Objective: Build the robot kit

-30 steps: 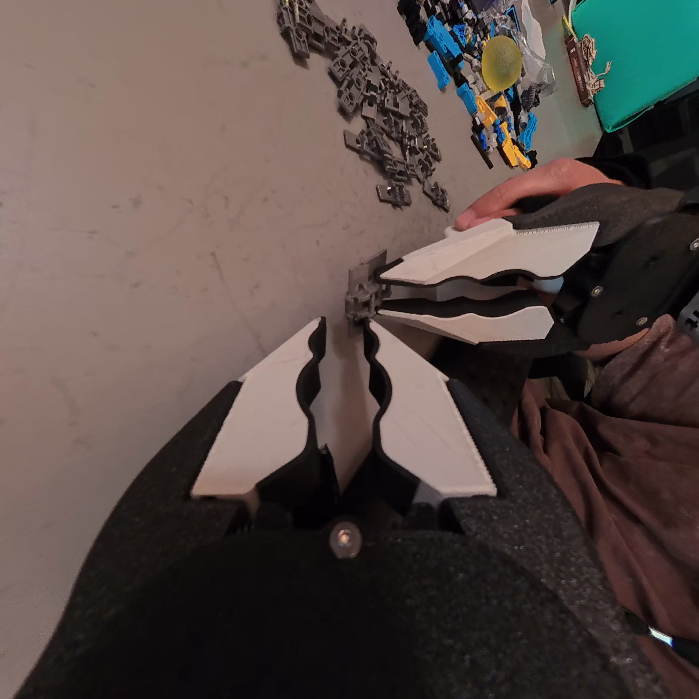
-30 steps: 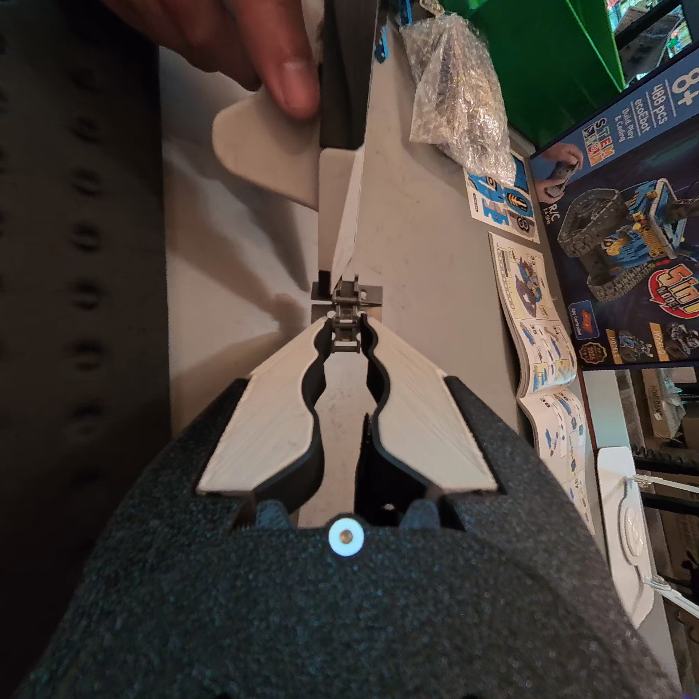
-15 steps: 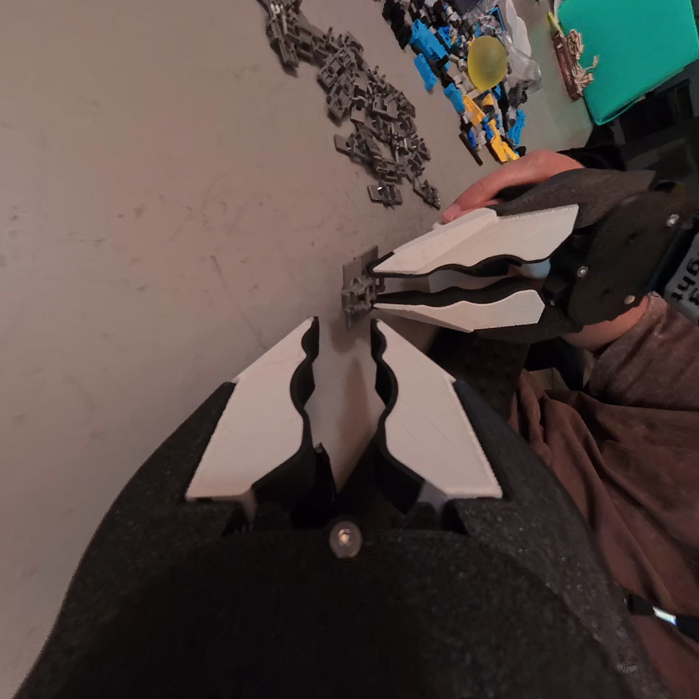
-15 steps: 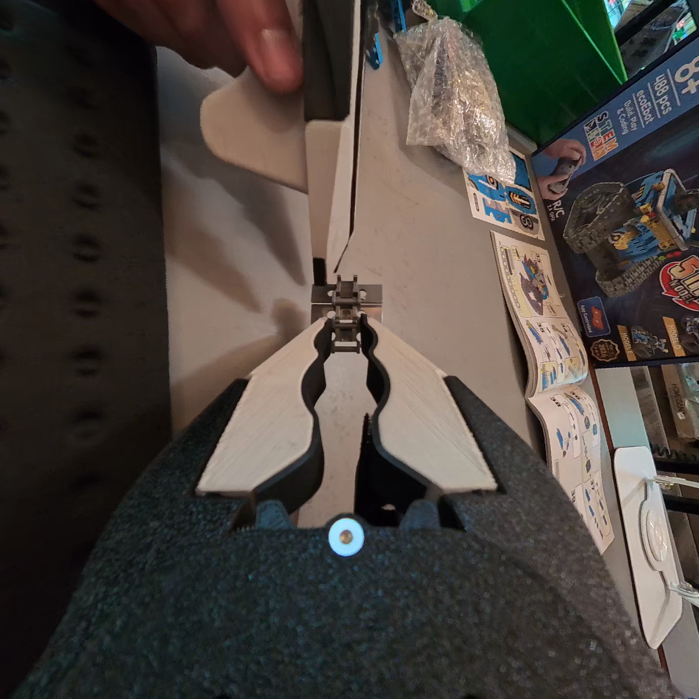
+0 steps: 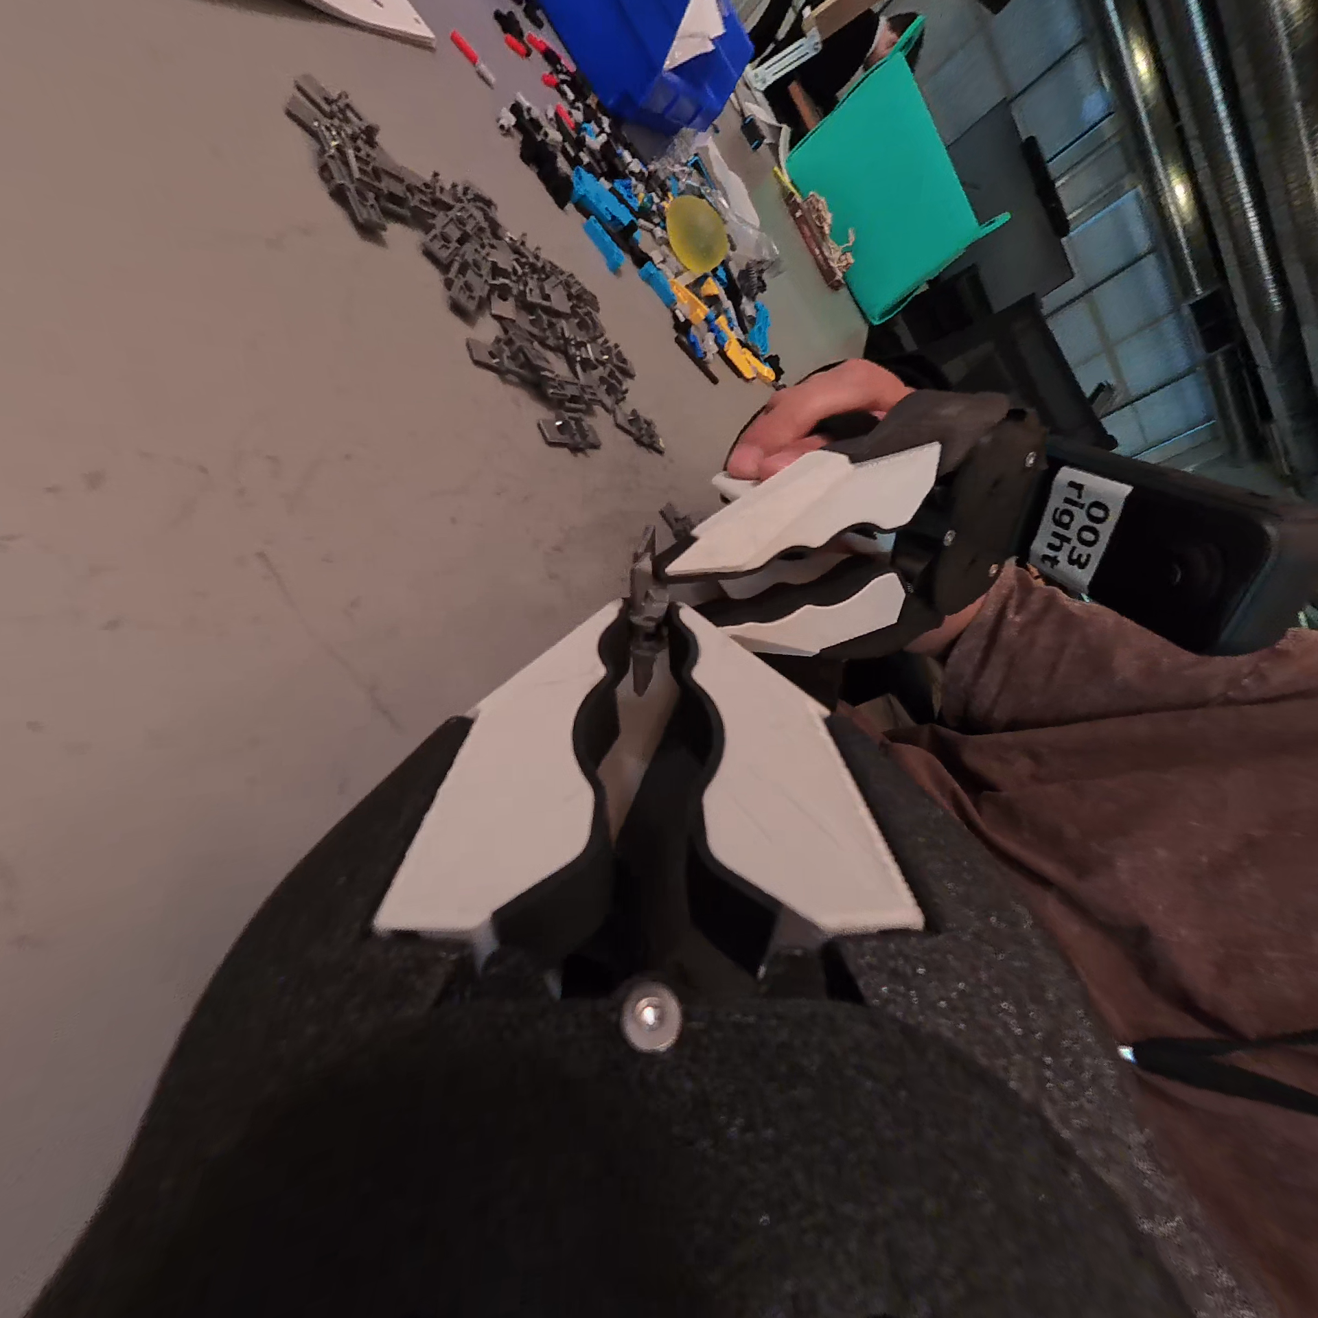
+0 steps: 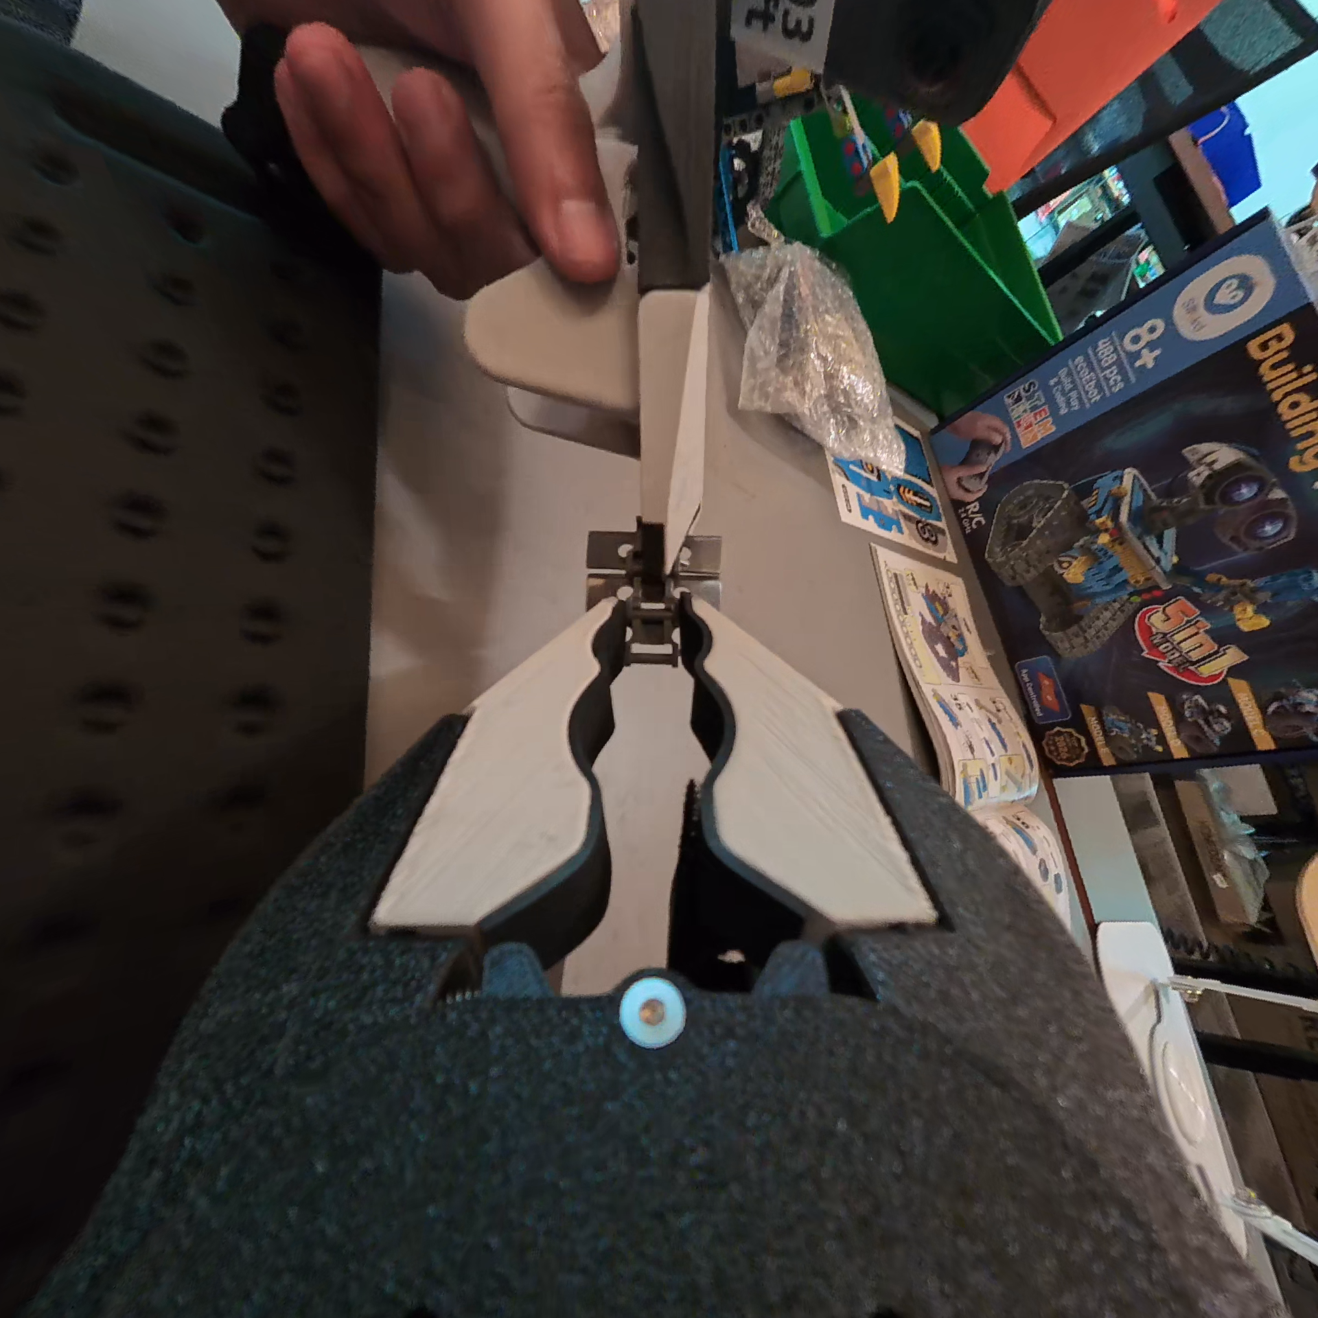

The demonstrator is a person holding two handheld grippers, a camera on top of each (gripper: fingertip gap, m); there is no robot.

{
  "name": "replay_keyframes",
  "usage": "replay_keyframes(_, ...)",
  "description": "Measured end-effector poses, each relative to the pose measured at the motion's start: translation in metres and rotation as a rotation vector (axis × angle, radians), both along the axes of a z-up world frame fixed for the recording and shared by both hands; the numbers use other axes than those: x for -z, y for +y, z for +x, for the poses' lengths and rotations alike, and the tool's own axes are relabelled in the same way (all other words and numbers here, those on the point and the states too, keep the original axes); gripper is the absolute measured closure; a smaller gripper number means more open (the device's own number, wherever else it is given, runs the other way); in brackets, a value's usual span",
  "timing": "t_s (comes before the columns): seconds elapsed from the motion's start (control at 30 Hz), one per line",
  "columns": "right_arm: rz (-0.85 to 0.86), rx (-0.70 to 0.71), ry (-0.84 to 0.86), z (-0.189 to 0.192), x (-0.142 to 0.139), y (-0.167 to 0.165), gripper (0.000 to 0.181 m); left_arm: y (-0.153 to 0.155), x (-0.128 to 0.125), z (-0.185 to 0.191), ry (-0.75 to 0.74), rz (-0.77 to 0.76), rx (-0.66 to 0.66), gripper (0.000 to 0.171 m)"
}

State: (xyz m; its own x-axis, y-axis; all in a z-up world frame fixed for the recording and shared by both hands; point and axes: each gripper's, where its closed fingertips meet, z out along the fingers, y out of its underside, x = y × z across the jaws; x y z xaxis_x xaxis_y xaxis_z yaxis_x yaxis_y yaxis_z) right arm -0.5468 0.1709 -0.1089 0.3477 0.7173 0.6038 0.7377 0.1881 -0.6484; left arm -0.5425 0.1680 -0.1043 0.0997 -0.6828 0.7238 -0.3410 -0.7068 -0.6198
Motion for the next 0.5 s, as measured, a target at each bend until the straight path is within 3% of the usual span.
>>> replay_keyframes(0.3,0.063,-0.042,0.101,-0.004,-0.024,-0.008,0.167,-0.007,-0.023,-0.004,-0.123,0.051,0.037,0.164)
replay_keyframes(0.5,0.0,-0.061,0.158,-0.003,-0.02,-0.007,0.166,-0.006,-0.019,-0.002,-0.092,0.064,0.033,0.164)
